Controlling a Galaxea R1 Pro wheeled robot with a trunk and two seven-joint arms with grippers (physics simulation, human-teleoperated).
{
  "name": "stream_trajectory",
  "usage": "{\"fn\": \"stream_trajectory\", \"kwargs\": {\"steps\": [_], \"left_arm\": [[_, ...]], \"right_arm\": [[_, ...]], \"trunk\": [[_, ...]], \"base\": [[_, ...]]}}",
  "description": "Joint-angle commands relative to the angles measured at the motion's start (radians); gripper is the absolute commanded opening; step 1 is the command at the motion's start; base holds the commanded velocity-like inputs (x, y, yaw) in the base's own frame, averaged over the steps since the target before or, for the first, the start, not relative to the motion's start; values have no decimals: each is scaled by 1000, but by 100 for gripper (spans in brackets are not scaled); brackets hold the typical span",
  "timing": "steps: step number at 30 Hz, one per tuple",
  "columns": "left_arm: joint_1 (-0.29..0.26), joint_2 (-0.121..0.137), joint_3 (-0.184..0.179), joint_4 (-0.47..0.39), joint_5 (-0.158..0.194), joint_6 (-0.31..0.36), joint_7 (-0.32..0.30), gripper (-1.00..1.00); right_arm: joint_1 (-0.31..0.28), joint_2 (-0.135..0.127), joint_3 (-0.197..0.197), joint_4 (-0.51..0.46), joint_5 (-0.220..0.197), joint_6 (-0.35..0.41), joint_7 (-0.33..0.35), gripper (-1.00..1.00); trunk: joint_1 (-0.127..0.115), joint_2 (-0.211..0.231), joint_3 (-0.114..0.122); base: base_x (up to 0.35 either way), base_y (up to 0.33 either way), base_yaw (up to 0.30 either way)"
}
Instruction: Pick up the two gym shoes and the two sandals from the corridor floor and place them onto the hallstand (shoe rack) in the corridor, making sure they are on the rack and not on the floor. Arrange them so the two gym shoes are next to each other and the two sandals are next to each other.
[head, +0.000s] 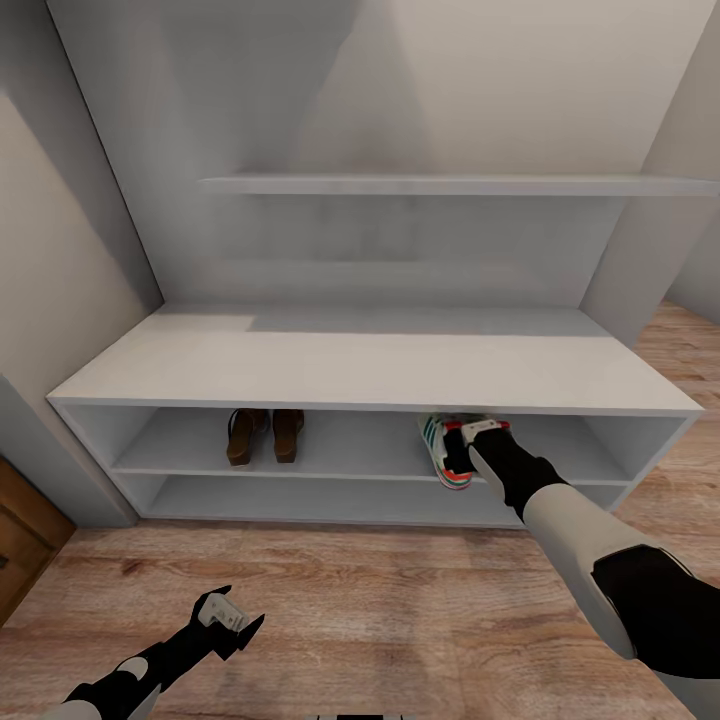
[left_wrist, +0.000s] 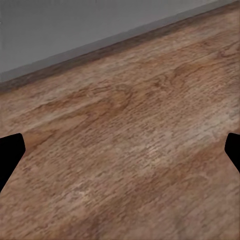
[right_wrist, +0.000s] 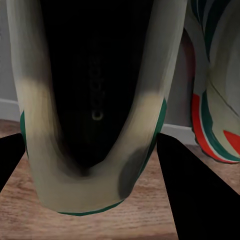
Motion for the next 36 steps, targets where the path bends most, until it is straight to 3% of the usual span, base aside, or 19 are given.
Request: {"fn": "stream_trajectory", "kwargs": {"steps": [1,36], "left_arm": [[0,0,0,0,0,0,0,100],[1,0,0,0,0,0,0,100]], "right_arm": [[0,0,0,1,-1,0,-1,-100],[0,0,0,3,-1,-3,-1,-100]], "trunk": [[0,0,0],[0,0,0]], "base": [[0,0,0],[23,0,0]]}}
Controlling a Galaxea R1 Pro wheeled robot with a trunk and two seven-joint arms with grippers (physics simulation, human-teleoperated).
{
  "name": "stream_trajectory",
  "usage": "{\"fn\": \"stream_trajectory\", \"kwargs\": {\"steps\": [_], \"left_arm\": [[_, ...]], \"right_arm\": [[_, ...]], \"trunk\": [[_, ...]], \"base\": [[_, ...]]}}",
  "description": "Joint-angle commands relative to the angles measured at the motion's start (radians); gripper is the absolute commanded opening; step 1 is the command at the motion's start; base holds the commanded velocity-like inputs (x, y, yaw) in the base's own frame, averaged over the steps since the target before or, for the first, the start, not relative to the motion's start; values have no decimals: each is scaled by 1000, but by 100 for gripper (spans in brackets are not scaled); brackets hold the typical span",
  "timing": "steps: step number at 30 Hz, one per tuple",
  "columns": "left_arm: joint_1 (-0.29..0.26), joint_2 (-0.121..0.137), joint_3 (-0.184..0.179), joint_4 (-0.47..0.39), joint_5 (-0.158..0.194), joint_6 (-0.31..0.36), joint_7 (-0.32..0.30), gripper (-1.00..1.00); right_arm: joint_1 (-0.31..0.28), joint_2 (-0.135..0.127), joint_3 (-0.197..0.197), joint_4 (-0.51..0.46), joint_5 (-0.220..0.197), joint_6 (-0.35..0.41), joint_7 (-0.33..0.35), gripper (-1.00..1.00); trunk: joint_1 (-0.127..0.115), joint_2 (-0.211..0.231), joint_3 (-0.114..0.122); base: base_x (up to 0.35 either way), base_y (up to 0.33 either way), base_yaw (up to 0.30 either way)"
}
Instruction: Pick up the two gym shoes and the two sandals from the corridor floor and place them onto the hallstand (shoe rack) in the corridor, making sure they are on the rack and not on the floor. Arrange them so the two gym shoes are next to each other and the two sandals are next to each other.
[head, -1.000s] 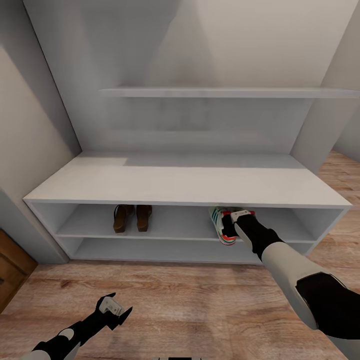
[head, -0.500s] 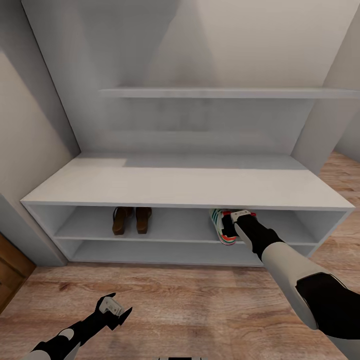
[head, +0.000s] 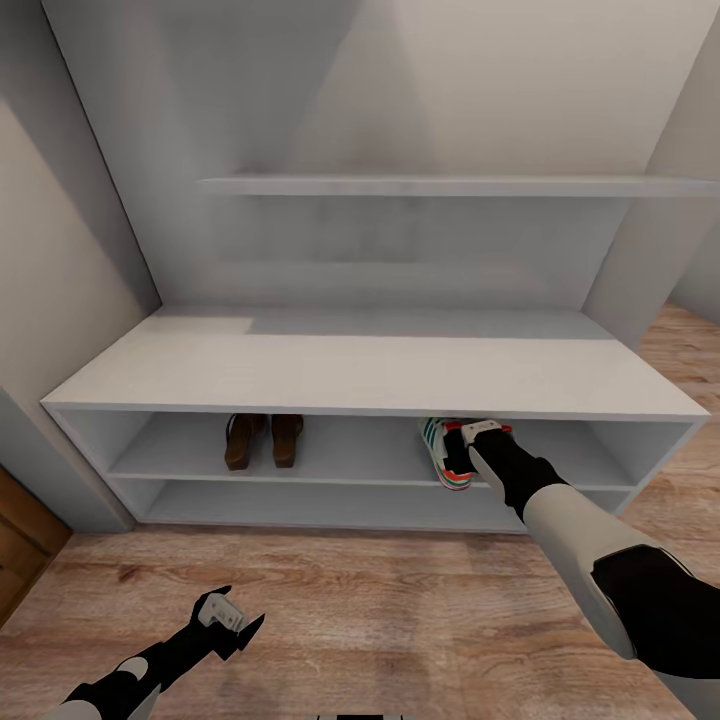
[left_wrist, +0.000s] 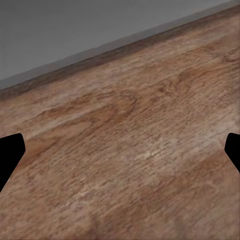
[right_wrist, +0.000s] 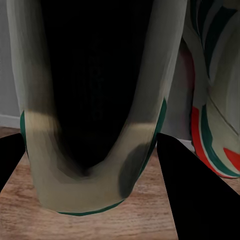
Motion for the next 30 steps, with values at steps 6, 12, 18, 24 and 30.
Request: {"fn": "stream_trajectory", "kwargs": {"steps": [6,12,18,24,30], "left_arm": [[-1,0,0,0,0,0,0,100],[-1,0,0,0,0,0,0,100],[-1,0,0,0,0,0,0,100],[-1,0,0,0,0,0,0,100],[-1,0,0,0,0,0,0,100]], "right_arm": [[0,1,0,0,-1,0,-1,-100],[0,1,0,0,-1,-1,-1,-100],[0,1,0,0,-1,-1,-1,-100],[0,2,0,0,-1,-1,-1,-100],[0,2,0,0,-1,-1,-1,-100]], "trunk": [[0,0,0],[0,0,0],[0,0,0],[0,0,0],[0,0,0]], "base": [[0,0,0],[0,0,0],[26,0,0],[38,0,0],[8,0,0]]}}
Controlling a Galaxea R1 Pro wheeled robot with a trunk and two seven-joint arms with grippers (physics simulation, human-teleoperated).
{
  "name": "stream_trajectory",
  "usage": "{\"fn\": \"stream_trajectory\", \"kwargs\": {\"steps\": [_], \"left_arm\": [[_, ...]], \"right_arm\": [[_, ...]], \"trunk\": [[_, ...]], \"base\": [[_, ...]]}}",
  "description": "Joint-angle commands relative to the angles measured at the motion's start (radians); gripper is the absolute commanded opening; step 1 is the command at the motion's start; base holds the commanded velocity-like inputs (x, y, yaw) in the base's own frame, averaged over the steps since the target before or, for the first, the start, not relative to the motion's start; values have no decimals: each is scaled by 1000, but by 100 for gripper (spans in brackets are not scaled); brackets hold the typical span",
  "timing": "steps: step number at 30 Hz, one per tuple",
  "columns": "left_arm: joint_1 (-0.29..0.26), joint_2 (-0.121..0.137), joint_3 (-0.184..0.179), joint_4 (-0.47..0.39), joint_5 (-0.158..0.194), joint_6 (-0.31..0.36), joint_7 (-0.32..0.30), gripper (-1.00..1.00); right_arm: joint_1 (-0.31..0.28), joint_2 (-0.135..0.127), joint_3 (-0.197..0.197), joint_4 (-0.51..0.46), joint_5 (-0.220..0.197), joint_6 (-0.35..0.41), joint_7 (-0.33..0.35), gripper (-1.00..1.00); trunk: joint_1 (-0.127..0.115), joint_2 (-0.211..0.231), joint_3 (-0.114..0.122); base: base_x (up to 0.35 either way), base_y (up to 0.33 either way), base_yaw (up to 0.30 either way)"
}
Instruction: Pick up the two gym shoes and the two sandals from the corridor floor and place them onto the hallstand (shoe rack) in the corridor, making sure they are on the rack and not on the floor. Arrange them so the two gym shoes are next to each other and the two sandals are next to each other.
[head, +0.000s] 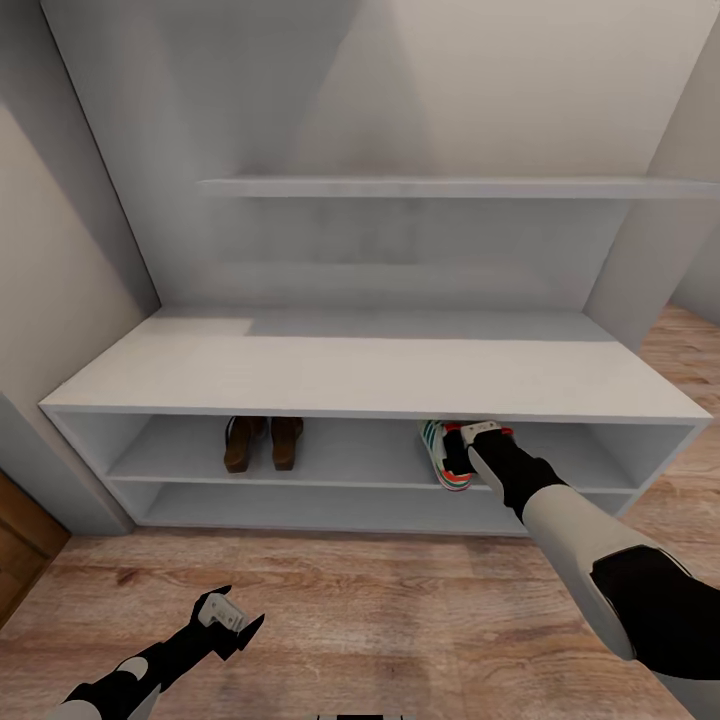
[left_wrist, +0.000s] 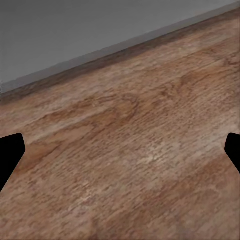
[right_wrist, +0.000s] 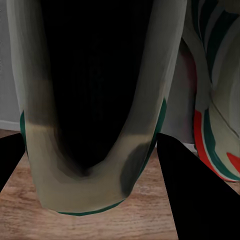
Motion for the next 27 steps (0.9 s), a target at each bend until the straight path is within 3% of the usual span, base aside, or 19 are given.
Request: {"fn": "stream_trajectory", "kwargs": {"steps": [1,27], "left_arm": [[0,0,0,0,0,0,0,100],[1,0,0,0,0,0,0,100]], "right_arm": [[-2,-1,0,0,15,-3,8,-100],[-2,-1,0,0,15,-3,8,-100]], "trunk": [[2,0,0],[2,0,0]], "base": [[3,0,0],[0,0,0]]}}
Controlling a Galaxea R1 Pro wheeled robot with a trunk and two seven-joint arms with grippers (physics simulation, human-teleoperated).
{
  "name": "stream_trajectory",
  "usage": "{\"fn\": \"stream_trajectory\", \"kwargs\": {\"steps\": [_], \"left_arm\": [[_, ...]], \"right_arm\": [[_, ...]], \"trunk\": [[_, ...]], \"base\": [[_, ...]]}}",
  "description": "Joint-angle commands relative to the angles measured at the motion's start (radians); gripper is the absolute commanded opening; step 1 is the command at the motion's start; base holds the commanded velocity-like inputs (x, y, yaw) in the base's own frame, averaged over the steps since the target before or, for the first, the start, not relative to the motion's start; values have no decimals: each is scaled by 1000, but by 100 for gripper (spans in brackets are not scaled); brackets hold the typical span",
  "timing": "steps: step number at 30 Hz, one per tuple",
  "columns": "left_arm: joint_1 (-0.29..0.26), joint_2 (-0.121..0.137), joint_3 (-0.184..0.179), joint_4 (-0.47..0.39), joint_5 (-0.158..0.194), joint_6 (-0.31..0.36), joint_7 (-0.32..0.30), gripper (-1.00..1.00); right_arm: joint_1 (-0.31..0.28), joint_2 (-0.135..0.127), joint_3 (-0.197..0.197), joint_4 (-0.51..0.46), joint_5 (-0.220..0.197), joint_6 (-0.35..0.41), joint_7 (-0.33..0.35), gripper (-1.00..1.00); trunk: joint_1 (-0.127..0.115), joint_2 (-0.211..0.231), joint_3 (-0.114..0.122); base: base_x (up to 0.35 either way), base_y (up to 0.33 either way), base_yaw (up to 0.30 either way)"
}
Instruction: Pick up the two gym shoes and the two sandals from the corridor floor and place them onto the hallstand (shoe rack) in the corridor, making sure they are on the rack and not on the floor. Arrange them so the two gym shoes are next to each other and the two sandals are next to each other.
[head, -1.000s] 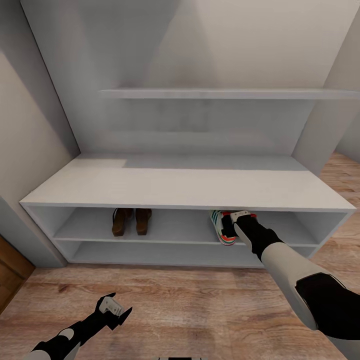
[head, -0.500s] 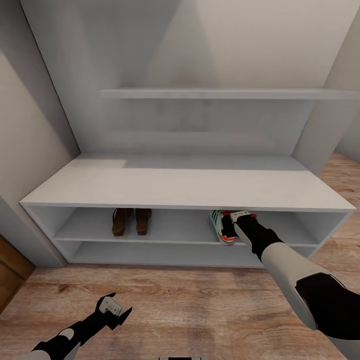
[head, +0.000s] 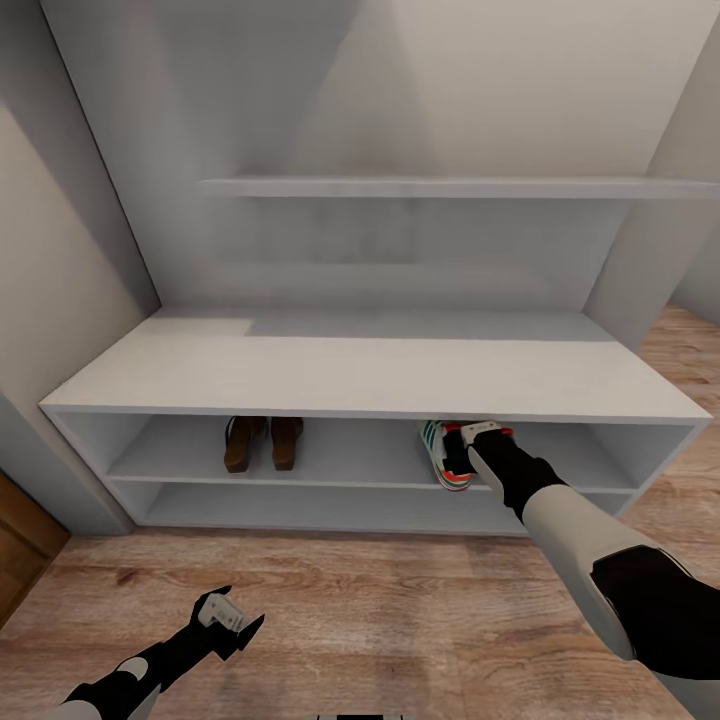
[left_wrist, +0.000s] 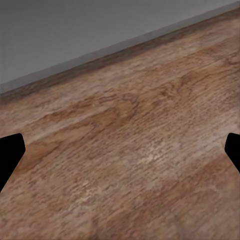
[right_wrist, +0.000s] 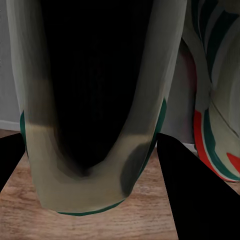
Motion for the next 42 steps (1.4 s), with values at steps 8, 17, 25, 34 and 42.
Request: {"fn": "stream_trajectory", "kwargs": {"steps": [8,17,25,34,42], "left_arm": [[0,0,0,0,0,0,0,100],[0,0,0,0,0,0,0,100],[0,0,0,0,0,0,0,100],[0,0,0,0,0,0,0,100],[-1,0,0,0,0,0,0,100]], "right_arm": [[-2,-1,0,0,15,-3,8,-100],[-2,-1,0,0,15,-3,8,-100],[-2,-1,0,0,15,-3,8,-100],[-2,-1,0,0,15,-6,8,-100],[-2,-1,0,16,15,-58,8,100]], "trunk": [[2,0,0],[2,0,0],[2,0,0],[2,0,0],[2,0,0]], "base": [[1,0,0],[14,0,0],[3,0,0],[0,0,0],[0,0,0]]}}
